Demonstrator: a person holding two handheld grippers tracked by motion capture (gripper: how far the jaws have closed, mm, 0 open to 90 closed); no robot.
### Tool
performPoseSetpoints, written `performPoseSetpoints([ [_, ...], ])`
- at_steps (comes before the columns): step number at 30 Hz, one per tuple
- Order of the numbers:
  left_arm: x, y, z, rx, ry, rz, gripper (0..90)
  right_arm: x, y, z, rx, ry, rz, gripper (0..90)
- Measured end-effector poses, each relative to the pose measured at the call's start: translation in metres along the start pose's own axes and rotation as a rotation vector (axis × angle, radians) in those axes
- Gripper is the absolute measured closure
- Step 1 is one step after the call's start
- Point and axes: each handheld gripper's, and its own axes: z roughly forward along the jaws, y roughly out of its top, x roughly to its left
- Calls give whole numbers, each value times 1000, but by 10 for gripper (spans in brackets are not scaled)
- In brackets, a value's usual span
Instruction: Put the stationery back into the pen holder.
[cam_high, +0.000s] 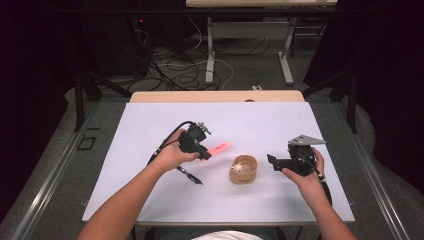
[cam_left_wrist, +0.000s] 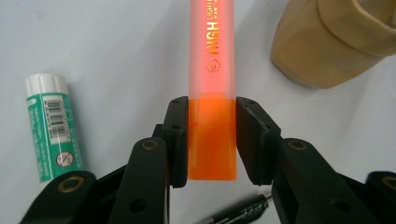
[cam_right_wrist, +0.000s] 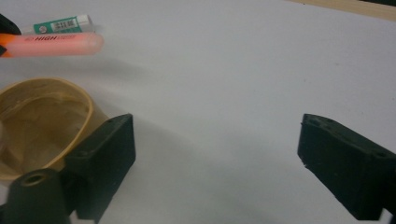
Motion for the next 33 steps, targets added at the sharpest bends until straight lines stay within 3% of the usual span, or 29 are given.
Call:
performPoseSetpoints([
  [8, -9, 0, -19, -15, -14, -31, 670, 15, 14, -4, -23, 9, -132, 81],
  [11, -12, 1, -26, -23, -22, -38, 670, 22, 20, -7, -38, 17, -208, 178],
  [20, -20, 3, -41, -15, -37, -33, 670, 44, 35, -11, -66, 59, -404, 309],
  [27, -21, 0, -48, -16, -38, -46, 669, 63, 42, -12, -154, 78, -605, 357],
  [33, -24, -4, -51, -21, -59, -68, 670, 86, 47, -13, -141, 93, -779, 357],
])
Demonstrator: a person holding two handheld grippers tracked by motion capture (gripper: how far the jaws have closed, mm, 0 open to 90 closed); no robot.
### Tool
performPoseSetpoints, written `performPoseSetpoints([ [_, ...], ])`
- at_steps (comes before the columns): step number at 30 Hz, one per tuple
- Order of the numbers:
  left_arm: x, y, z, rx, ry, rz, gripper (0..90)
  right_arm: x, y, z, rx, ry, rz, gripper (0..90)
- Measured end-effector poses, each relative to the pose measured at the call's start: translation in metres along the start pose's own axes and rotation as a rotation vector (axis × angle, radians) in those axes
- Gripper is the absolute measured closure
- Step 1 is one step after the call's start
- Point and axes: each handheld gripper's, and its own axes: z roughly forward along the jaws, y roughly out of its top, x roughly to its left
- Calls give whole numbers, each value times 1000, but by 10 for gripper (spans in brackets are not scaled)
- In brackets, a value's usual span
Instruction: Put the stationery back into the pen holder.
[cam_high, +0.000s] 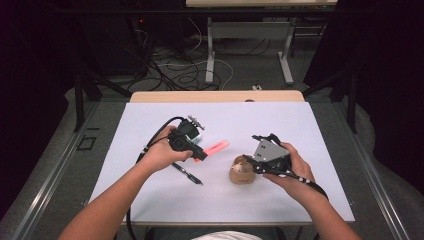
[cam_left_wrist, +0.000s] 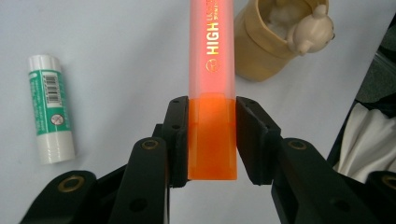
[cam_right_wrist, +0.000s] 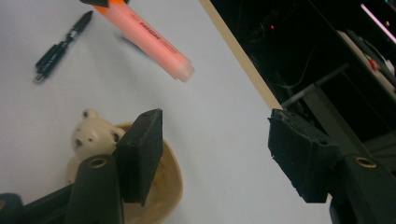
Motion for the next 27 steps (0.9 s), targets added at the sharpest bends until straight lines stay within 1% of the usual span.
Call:
performPoseSetpoints([
  [1, -1, -1, -1, 10, -4, -4, 669, 2, 3, 1, -7, 12, -25, 357],
  [2, -2, -2, 0, 6, -7, -2, 670, 5, 6, 1, -11, 18, -51, 357],
  [4, -4, -3, 0, 14, -12, 5, 669, 11, 12, 1, -9, 22, -101, 358],
  [5, -6, -4, 0, 5, -16, -4, 669, 14, 15, 2, -11, 25, -121, 358],
  [6, -6, -5, 0, 8, -22, -2, 669, 18, 17, 2, -5, 22, -136, 364],
  [7, -8, -6, 0, 0, -29, -23, 669, 21, 20, 3, -6, 23, -154, 381],
  [11, -10, -10, -1, 8, -42, -47, 669, 33, 27, 6, 5, 8, -273, 469],
  [12, -9, -11, -1, 10, -45, -45, 670, 35, 28, 7, 7, 16, -306, 475],
  [13, -11, -12, -2, 8, -48, -66, 669, 39, 28, 9, -4, 14, -304, 477],
  [14, -10, -13, -2, 8, -55, -64, 670, 41, 28, 10, -6, 19, -330, 494],
  [15, -11, -14, -2, 9, -64, -85, 670, 44, 29, 10, -5, 20, -353, 500],
  [16, -10, -16, -2, 6, -71, -85, 670, 48, 29, 12, -11, 21, -356, 504],
  [17, -10, -17, -2, 8, -76, -98, 670, 51, 29, 12, -11, 13, -356, 517],
  [18, -10, -18, -2, 7, -83, -107, 670, 53, 30, 13, -9, 22, -385, 523],
  [19, -9, -19, -2, 6, -87, -112, 669, 56, 31, 14, -4, 21, -409, 530],
  [20, -8, -20, -3, 3, -91, -120, 670, 58, 32, 15, -10, 21, -420, 536],
  [21, -8, -21, -3, 0, -94, -125, 670, 60, 33, 16, -6, 12, -448, 538],
  [22, -8, -22, -2, 0, -95, -131, 670, 62, 34, 17, -12, 18, -469, 545],
  [23, -8, -23, -2, 0, -94, -136, 670, 65, 35, 17, -7, 4, -486, 551],
  [24, -7, -24, -2, 0, -95, -132, 670, 67, 36, 19, -13, 3, -500, 556],
  [25, -8, -25, -2, 0, -97, -137, 670, 69, 37, 19, 5, 14, -521, 562],
  [26, -8, -25, -2, -4, -96, -142, 670, 70, 38, 21, -11, 7, -534, 569],
  [27, -7, -26, -2, -4, -97, -142, 670, 72, 38, 23, 1, 16, -540, 574],
])
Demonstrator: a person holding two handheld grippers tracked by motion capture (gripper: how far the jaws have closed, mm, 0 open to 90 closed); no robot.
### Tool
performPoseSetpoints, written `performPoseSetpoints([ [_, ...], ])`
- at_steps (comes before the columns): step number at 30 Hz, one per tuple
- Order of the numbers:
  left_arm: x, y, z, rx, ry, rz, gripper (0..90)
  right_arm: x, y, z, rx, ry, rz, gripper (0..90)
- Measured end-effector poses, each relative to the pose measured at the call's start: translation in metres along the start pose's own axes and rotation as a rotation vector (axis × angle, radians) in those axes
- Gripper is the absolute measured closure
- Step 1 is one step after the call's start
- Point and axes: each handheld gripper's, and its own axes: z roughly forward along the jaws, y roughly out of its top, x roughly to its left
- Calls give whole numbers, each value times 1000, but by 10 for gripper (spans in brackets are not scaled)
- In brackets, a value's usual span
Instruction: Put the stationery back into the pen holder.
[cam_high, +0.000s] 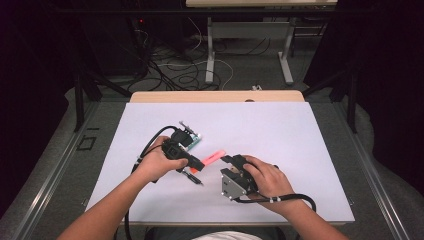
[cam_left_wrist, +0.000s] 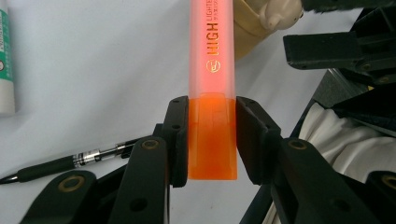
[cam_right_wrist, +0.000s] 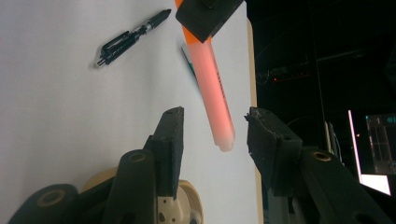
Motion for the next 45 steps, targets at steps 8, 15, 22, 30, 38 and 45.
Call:
performPoseSetpoints([
  [8, -2, -2, -2, -14, -6, -20, 670, 5, 9, 10, 0, -18, -67, 596],
  [15, -7, -1, -1, -2, -18, -7, 669, 5, 17, 19, -6, -26, -133, 608],
  [22, -10, 0, -2, -8, -36, 1, 669, 8, 23, 26, 2, -12, -169, 645],
  [30, -15, 0, -3, -9, -49, 5, 669, 6, 26, 30, 12, -5, -213, 662],
  [38, -17, 1, -3, -15, -54, 12, 669, 6, 28, 33, 18, -26, -281, 727],
  [45, -16, 1, -4, -20, -54, 9, 669, 6, 29, 33, 37, -33, -318, 759],
])
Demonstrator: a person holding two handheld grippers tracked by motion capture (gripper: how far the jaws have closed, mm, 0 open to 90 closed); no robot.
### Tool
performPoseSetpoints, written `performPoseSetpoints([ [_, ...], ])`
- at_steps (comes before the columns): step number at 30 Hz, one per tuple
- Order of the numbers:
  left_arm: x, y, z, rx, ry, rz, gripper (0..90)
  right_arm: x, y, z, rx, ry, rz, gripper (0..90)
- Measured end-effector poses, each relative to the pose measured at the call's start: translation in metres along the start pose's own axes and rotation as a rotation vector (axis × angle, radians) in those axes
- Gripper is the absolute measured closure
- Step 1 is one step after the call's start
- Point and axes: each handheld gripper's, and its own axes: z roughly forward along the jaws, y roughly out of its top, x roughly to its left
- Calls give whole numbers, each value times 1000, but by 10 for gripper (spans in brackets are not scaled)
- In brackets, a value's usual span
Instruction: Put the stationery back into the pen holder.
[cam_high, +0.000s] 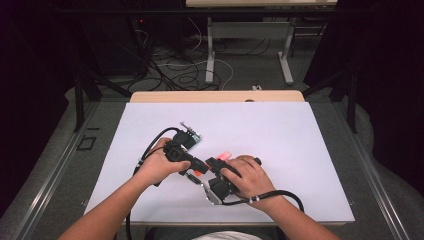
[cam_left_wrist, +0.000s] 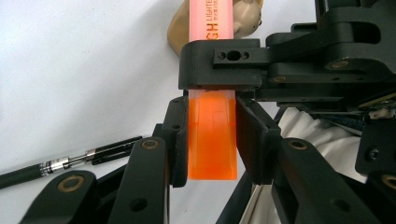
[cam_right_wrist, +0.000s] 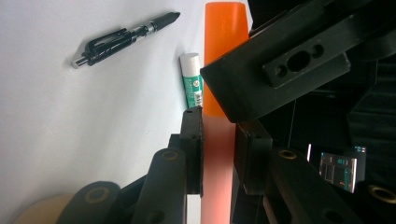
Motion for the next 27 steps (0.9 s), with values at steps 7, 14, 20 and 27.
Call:
performPoseSetpoints([
  [7, 0, -1, 0, -17, 9, 4, 667, 0, 0, 1, -1, -4, 8, 763],
  [14, -2, 0, -5, -57, 19, 6, 609, -3, -6, 1, 6, -10, 19, 773],
  [20, 1, 0, -16, -117, 36, 2, 573, -6, -15, 0, 16, -21, 55, 774],
  [27, 3, -2, -26, -148, 70, -1, 560, -10, -27, 0, 21, -41, 94, 775],
])
